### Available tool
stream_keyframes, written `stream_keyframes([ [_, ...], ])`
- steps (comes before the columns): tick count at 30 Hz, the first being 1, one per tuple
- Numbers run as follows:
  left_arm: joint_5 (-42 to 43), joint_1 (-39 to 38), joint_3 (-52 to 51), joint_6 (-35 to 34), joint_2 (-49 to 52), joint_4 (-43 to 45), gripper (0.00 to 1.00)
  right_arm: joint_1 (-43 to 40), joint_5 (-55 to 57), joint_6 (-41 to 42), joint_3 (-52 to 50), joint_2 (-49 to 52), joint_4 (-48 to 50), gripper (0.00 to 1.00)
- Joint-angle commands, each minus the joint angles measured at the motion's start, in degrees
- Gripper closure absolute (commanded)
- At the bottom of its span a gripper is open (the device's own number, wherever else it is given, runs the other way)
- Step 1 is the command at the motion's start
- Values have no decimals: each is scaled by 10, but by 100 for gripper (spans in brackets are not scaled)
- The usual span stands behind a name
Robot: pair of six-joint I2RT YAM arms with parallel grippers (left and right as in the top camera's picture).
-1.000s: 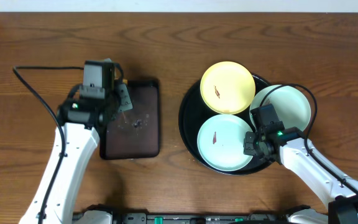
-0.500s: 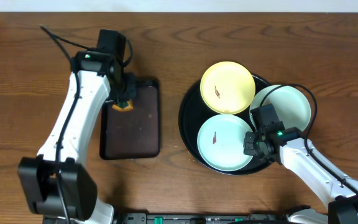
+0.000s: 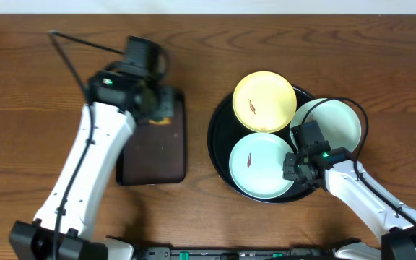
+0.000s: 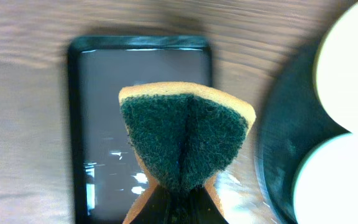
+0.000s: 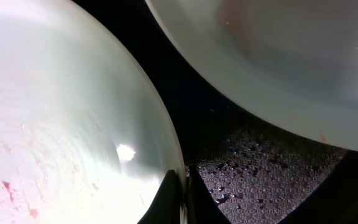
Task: Clean dirty plates on tray and stack at the side
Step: 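Carry the sponge with left gripper over to the lower pale green plate, then scrub the lower pale green plate with the sponge in left gripper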
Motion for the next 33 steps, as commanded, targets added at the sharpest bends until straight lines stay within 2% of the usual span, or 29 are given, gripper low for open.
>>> stream_keyframes([
  [1,16,-72,-1,-22,21,12,93,5,9,-11,-6,0,-2,99],
  [7,16,-187,-18,-83,70,52,93,5,8,-11,-6,0,-3,99],
  [16,16,-308,-23,-98,180,105,93,5,8,-11,-6,0,-3,99],
  [24,13,-322,-23,-98,238,135,93,5,8,-11,-6,0,-3,99],
  [33,-12,-322,-46,-99,253,162,93,5,8,-11,-6,0,-5,99],
])
